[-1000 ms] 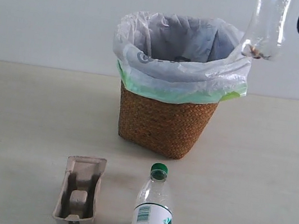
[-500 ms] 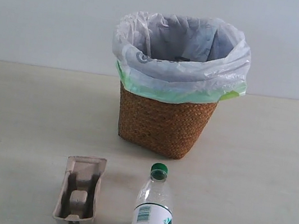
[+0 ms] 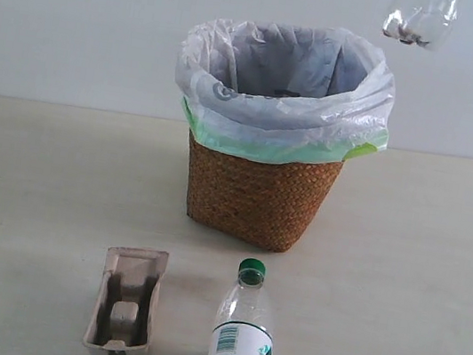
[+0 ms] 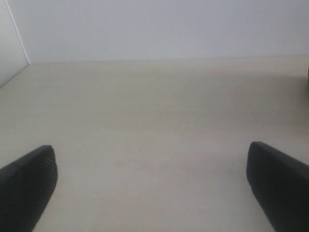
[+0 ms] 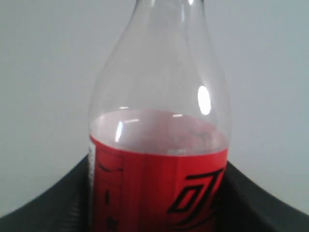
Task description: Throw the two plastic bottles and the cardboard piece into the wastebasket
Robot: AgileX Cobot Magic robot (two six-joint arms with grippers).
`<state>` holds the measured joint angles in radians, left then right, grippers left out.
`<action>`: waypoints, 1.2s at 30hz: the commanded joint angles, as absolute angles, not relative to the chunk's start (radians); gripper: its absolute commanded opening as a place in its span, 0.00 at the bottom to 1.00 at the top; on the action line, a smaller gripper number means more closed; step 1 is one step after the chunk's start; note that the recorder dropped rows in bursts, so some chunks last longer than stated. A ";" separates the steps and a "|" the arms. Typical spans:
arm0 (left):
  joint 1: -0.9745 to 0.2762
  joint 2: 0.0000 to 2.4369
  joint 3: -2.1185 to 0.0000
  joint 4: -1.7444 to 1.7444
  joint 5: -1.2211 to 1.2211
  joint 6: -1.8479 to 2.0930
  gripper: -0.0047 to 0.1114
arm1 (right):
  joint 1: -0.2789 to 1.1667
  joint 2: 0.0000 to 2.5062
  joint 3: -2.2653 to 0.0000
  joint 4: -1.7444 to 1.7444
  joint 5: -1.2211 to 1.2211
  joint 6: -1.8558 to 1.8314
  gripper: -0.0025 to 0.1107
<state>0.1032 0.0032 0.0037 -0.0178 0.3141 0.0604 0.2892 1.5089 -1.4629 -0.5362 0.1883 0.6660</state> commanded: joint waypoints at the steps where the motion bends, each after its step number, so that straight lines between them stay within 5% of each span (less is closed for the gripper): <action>1: 0.107 0.000 0.000 -0.018 0.308 0.052 0.97 | 0.288 1.503 -1.468 -0.768 0.385 0.479 0.02; 6: 0.107 0.000 0.000 -0.018 0.308 0.052 0.97 | 0.288 1.494 -1.468 -1.006 0.501 0.663 0.02; 10: 0.107 0.000 0.000 -0.018 0.308 0.052 0.97 | 0.290 1.523 -1.468 -0.704 0.272 0.853 0.09; 11: 0.107 0.000 0.000 -0.018 0.308 0.052 0.97 | 0.298 1.536 -1.468 -0.600 0.166 0.844 0.19; 14: 0.107 0.000 0.000 -0.018 0.308 0.052 0.97 | 0.342 1.534 -1.486 -0.512 0.035 0.876 0.84; 15: 0.107 0.000 0.000 -0.018 0.308 0.052 0.97 | 0.348 1.534 -1.498 -0.512 0.060 0.884 0.96; 24: 0.107 0.000 0.000 -0.018 0.308 0.052 0.97 | 0.350 1.534 -1.526 -0.518 0.390 0.763 0.72; 36: 0.107 0.000 0.000 -0.018 0.308 0.052 0.97 | 0.350 1.534 -1.526 -0.446 0.817 0.569 0.71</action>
<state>0.1032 0.0032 0.0037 -0.0178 0.3141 0.0604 0.3495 1.5390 -1.5223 -0.4950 0.6910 0.6538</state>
